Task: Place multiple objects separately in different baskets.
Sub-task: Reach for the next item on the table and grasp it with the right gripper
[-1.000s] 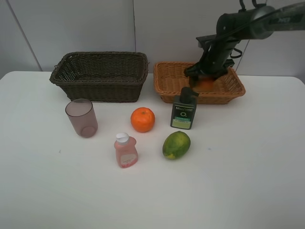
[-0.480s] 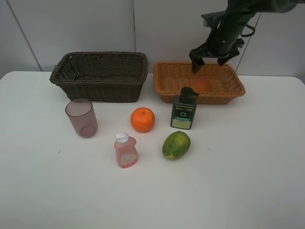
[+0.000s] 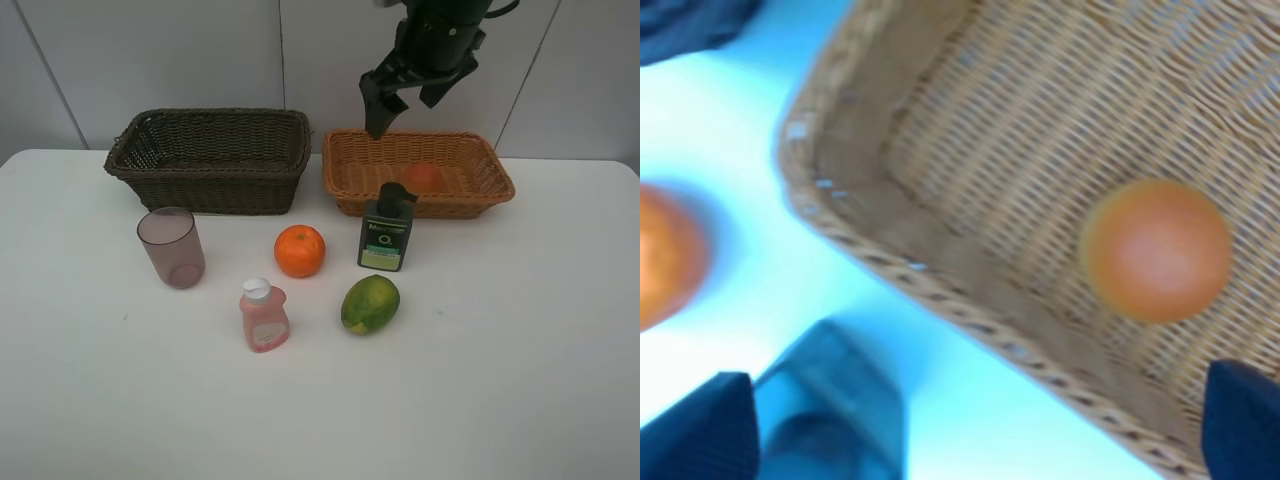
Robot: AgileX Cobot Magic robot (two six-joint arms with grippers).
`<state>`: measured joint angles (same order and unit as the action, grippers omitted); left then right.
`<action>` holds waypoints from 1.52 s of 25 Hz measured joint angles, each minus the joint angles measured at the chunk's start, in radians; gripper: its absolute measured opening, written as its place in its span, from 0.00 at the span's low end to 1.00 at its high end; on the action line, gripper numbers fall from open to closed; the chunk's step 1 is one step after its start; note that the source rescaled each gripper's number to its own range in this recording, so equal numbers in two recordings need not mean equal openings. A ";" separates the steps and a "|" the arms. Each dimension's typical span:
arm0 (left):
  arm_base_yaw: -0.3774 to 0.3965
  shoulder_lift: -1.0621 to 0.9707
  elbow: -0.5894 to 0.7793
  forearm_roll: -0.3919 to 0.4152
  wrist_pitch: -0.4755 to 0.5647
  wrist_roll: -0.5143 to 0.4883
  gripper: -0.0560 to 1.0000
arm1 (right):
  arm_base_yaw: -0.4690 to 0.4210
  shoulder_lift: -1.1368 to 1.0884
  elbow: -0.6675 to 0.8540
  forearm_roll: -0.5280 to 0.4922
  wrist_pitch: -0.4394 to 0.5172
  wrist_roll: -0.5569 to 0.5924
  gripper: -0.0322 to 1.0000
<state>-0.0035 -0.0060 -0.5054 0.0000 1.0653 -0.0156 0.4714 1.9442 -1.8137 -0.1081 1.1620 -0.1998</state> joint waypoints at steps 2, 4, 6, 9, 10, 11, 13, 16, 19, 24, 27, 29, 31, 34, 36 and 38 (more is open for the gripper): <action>0.000 0.000 0.000 0.000 0.000 0.000 0.97 | 0.032 -0.034 0.044 0.009 -0.002 -0.049 0.93; 0.000 0.000 0.000 0.000 0.000 0.000 0.97 | 0.060 -0.070 0.102 0.031 -0.019 -0.113 0.93; 0.000 0.000 0.000 0.000 0.000 0.000 0.97 | 0.084 -0.099 0.172 0.052 -0.036 -0.190 0.93; 0.000 0.000 0.000 0.000 0.000 0.000 0.97 | 0.122 -0.138 0.263 0.070 -0.054 -0.321 0.93; 0.000 0.000 0.000 0.000 0.000 0.000 0.97 | 0.138 -0.151 0.284 0.072 -0.056 -0.358 0.93; 0.000 0.000 0.000 0.000 0.000 0.000 0.97 | 0.155 -0.162 0.305 0.074 -0.056 -0.404 0.93; 0.000 0.000 0.000 0.000 0.000 0.000 0.97 | 0.188 -0.175 0.336 0.075 -0.056 -0.496 0.93; 0.000 0.000 0.000 0.000 0.000 0.000 0.97 | 0.226 -0.177 0.376 0.077 -0.056 -0.624 0.93; 0.000 0.000 0.000 0.000 0.000 0.000 0.97 | 0.243 -0.177 0.433 0.079 -0.067 -0.733 0.93; 0.000 0.000 0.000 0.000 0.000 0.000 0.97 | 0.261 -0.177 0.572 0.076 -0.186 -0.869 0.93; 0.000 0.000 0.000 0.000 0.000 0.000 0.97 | 0.261 -0.177 0.628 0.044 -0.262 -0.910 0.93; 0.000 0.000 0.000 0.000 0.000 0.000 0.97 | 0.261 -0.177 0.645 0.037 -0.304 -0.917 0.93; 0.000 0.000 0.000 0.000 0.000 0.000 0.97 | 0.261 -0.176 0.661 0.034 -0.325 -0.939 0.93; 0.000 0.000 0.000 0.000 0.000 0.000 0.97 | 0.261 -0.158 0.681 0.029 -0.335 -0.986 0.93; 0.000 0.000 0.000 0.000 0.000 0.000 0.97 | 0.261 -0.132 0.686 0.020 -0.351 -1.002 0.93; 0.000 0.000 0.000 0.000 0.000 0.000 0.97 | 0.261 -0.109 0.687 0.008 -0.364 -1.021 0.93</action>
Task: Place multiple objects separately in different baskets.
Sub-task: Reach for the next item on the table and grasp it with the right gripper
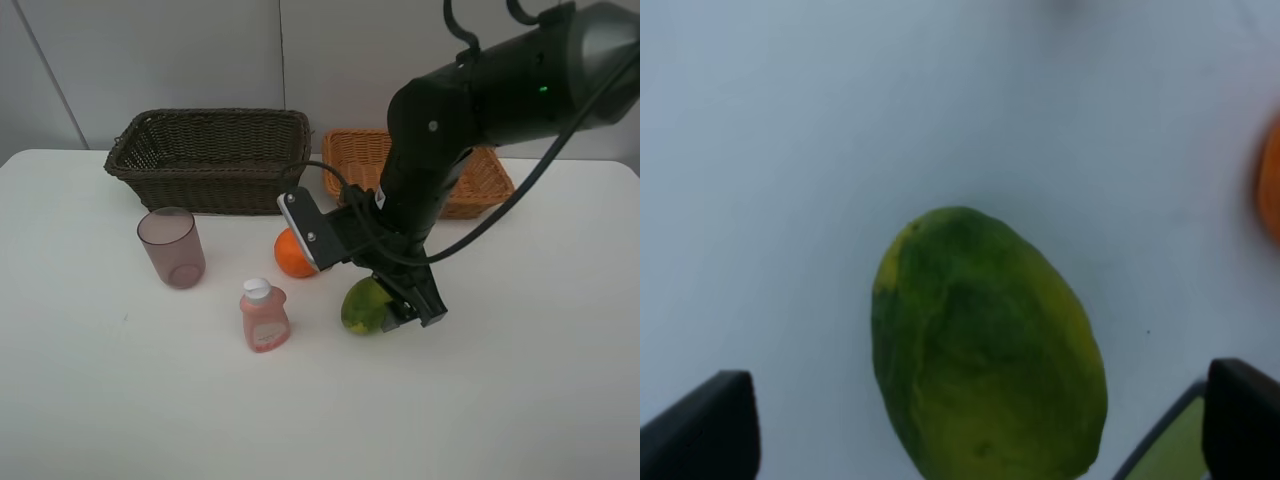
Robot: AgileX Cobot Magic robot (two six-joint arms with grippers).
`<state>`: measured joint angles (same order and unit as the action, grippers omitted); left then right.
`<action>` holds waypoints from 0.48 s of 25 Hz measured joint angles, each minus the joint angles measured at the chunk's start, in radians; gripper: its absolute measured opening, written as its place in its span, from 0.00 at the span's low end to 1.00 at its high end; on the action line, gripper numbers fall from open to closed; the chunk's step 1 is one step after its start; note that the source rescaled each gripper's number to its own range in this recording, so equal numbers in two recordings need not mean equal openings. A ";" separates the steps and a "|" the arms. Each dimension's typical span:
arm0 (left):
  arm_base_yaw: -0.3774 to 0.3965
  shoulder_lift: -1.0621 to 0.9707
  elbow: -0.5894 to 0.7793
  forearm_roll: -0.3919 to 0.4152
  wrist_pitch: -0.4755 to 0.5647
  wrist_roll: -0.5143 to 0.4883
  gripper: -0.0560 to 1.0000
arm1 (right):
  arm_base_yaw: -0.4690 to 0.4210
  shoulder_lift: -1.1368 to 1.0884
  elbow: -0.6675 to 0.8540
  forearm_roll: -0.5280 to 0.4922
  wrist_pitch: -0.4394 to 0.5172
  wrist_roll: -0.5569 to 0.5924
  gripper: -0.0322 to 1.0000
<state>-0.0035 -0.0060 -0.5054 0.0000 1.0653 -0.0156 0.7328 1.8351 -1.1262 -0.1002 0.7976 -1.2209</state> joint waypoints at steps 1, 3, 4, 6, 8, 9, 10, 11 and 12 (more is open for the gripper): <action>0.000 0.000 0.000 0.000 0.000 0.000 0.97 | 0.000 0.010 0.000 -0.006 -0.007 -0.007 0.93; 0.000 0.000 0.000 0.000 0.000 0.000 0.97 | 0.000 0.028 0.000 -0.018 -0.012 -0.017 0.93; 0.000 0.000 0.000 0.000 0.000 0.000 0.97 | 0.000 0.037 0.000 -0.026 -0.016 -0.020 0.93; 0.000 0.000 0.000 0.000 0.000 0.000 0.97 | 0.000 0.056 0.000 -0.055 -0.024 -0.022 0.93; 0.000 0.000 0.000 0.000 0.000 0.000 0.97 | 0.000 0.073 0.000 -0.070 -0.042 -0.024 0.93; 0.000 0.000 0.000 0.000 0.000 0.000 0.97 | 0.000 0.080 0.000 -0.078 -0.051 -0.024 0.93; 0.000 0.000 0.000 0.000 0.000 0.000 0.97 | 0.000 0.086 0.000 -0.090 -0.058 -0.024 0.93; 0.000 0.000 0.000 0.000 0.000 0.000 0.97 | 0.000 0.092 0.000 -0.097 -0.066 -0.024 0.93; 0.000 0.000 0.000 0.000 0.000 0.000 0.97 | 0.000 0.098 0.000 -0.107 -0.071 -0.024 0.93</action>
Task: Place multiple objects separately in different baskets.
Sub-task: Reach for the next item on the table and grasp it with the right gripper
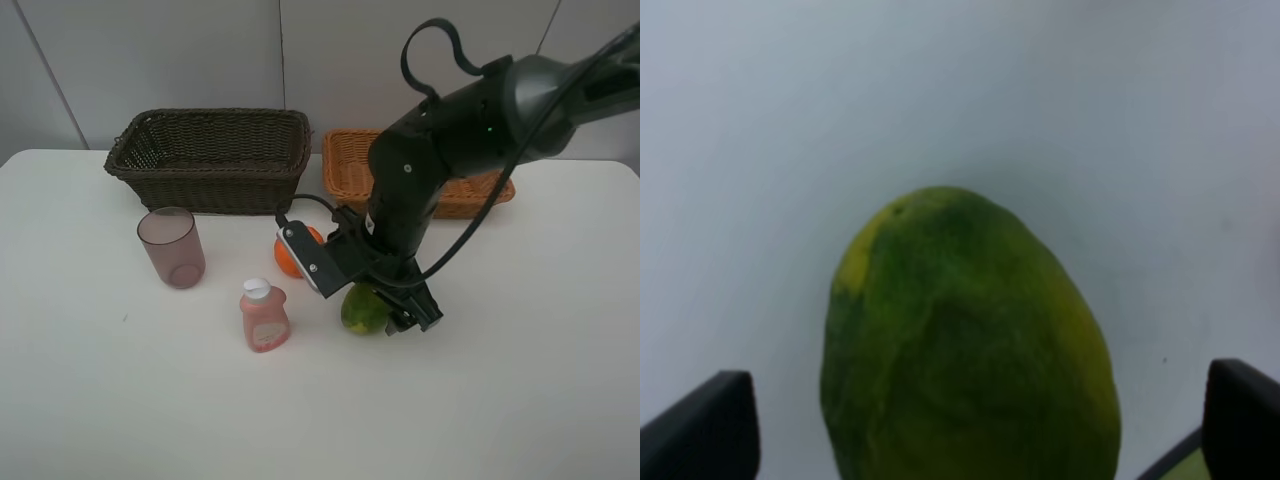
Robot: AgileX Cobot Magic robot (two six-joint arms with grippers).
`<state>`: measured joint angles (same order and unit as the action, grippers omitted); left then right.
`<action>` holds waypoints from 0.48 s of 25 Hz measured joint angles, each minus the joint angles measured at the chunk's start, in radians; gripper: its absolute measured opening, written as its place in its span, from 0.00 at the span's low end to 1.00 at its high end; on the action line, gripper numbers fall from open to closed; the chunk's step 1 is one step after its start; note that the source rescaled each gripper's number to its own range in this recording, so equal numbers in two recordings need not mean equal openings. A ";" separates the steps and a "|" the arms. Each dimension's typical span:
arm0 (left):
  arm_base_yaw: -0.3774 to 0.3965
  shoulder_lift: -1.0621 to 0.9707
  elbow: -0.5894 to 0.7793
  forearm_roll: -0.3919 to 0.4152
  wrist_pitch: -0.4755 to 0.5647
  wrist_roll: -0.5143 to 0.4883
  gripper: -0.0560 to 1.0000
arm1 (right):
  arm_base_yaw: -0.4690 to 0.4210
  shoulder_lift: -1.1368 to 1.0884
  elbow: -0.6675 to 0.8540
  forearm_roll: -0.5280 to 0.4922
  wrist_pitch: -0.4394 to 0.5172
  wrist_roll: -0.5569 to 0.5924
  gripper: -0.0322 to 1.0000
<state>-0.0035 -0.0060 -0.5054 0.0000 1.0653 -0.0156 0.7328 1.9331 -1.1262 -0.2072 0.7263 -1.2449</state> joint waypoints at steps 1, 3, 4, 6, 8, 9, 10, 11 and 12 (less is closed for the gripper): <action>0.000 0.000 0.000 0.000 0.000 0.000 0.97 | 0.000 0.007 0.000 -0.007 -0.006 0.000 0.93; 0.000 0.000 0.000 0.000 0.000 0.000 0.97 | -0.001 0.018 0.000 -0.016 -0.012 0.000 0.93; 0.000 0.000 0.000 0.000 0.000 0.000 0.97 | -0.001 0.025 0.000 -0.018 -0.015 0.000 0.93; 0.000 0.000 0.000 0.000 0.000 0.000 0.97 | -0.001 0.035 0.004 -0.026 -0.024 0.000 0.93; 0.000 0.000 0.000 0.000 0.000 0.000 0.97 | -0.001 0.047 0.008 -0.029 -0.027 0.000 0.93; 0.000 0.000 0.000 0.000 0.000 0.000 0.97 | -0.001 0.051 0.010 -0.033 -0.028 0.000 0.93; 0.000 0.000 0.000 0.000 0.000 0.000 0.97 | -0.001 0.057 0.011 -0.037 -0.031 0.000 0.93; 0.000 0.000 0.000 0.000 0.000 0.000 0.97 | -0.001 0.061 0.011 -0.037 -0.034 0.000 0.93; 0.000 0.000 0.000 0.000 0.000 0.000 0.97 | -0.001 0.068 0.011 -0.037 -0.036 0.000 0.93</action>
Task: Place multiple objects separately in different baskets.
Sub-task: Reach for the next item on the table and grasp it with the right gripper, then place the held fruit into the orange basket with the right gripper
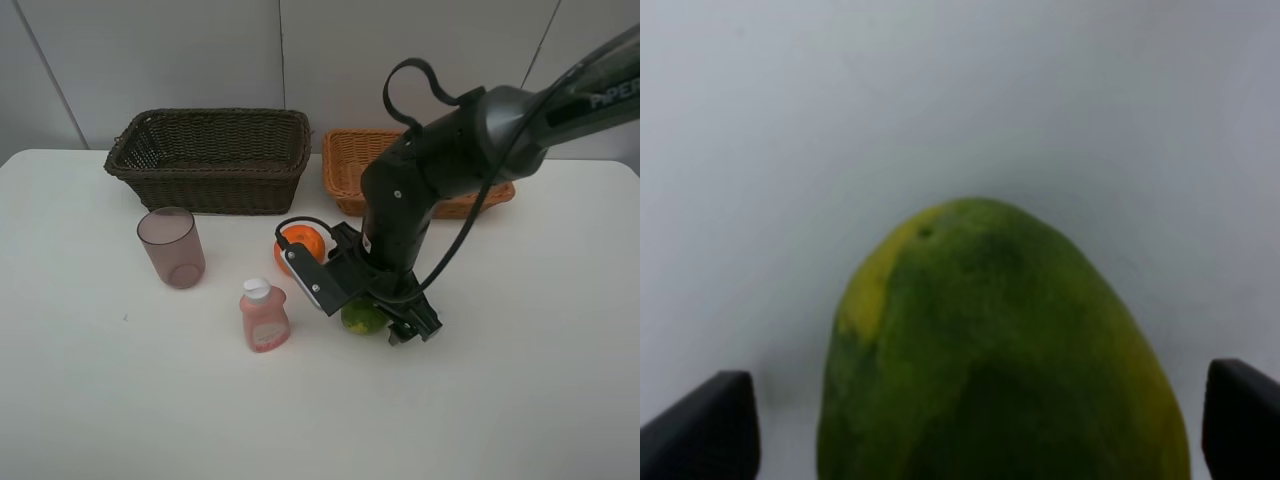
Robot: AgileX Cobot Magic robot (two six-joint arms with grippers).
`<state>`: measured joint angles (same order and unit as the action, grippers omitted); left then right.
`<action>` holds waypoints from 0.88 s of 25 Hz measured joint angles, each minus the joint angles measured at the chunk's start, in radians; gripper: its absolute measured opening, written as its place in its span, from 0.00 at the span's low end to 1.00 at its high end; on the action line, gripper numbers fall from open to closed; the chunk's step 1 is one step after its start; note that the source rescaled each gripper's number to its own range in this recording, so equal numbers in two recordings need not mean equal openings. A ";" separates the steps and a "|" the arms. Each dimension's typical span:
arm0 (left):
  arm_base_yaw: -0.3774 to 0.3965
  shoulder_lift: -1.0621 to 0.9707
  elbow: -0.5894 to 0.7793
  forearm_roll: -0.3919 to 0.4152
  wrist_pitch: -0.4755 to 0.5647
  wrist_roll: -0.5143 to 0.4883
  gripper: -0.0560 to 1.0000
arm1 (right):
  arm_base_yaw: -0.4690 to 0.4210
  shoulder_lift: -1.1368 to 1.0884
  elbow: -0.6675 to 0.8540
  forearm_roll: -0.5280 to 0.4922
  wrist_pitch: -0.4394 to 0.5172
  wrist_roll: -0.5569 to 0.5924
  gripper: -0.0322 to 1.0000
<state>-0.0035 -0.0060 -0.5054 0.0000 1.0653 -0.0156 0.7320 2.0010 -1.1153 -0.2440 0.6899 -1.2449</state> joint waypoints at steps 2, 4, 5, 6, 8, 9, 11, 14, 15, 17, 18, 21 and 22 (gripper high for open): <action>0.000 0.000 0.000 0.000 0.000 0.000 0.97 | 0.000 0.009 0.000 0.000 -0.009 0.000 0.91; 0.000 0.000 0.000 0.000 0.000 0.000 0.97 | 0.000 0.015 0.000 -0.006 -0.016 0.000 0.87; 0.000 0.000 0.000 0.000 0.000 0.000 0.97 | 0.000 0.018 0.000 -0.015 -0.016 0.000 0.83; 0.000 0.000 0.000 0.000 0.000 0.000 0.97 | 0.000 0.020 0.000 -0.022 -0.017 0.000 0.76; 0.000 0.000 0.000 0.000 0.000 0.000 0.97 | 0.000 0.023 0.000 -0.043 -0.017 0.000 0.56; 0.000 0.000 0.000 0.000 0.000 0.000 0.97 | 0.000 0.024 0.000 -0.052 -0.015 0.000 0.41; 0.000 0.000 0.000 0.000 0.000 0.000 0.97 | 0.000 0.024 0.000 -0.056 -0.014 0.000 0.39; 0.000 0.000 0.000 0.000 0.000 0.000 0.97 | 0.000 0.024 0.000 -0.057 -0.012 0.000 0.39; 0.000 0.000 0.000 0.000 0.000 0.000 0.97 | 0.000 0.024 0.000 -0.057 -0.012 0.000 0.39; 0.000 0.000 0.000 0.000 0.000 0.000 0.97 | 0.000 0.024 0.000 -0.057 -0.012 0.000 0.39; 0.000 0.000 0.000 0.000 0.000 0.000 0.97 | 0.000 0.024 0.000 -0.057 -0.012 0.000 0.39; 0.000 0.000 0.000 0.000 0.000 0.000 0.97 | 0.000 0.024 0.000 -0.058 -0.012 0.000 0.39; 0.000 0.000 0.000 0.000 0.000 0.000 0.97 | 0.000 0.024 0.000 -0.058 -0.012 0.000 0.39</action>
<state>-0.0035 -0.0060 -0.5054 0.0000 1.0653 -0.0156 0.7320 2.0252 -1.1153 -0.3020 0.6779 -1.2449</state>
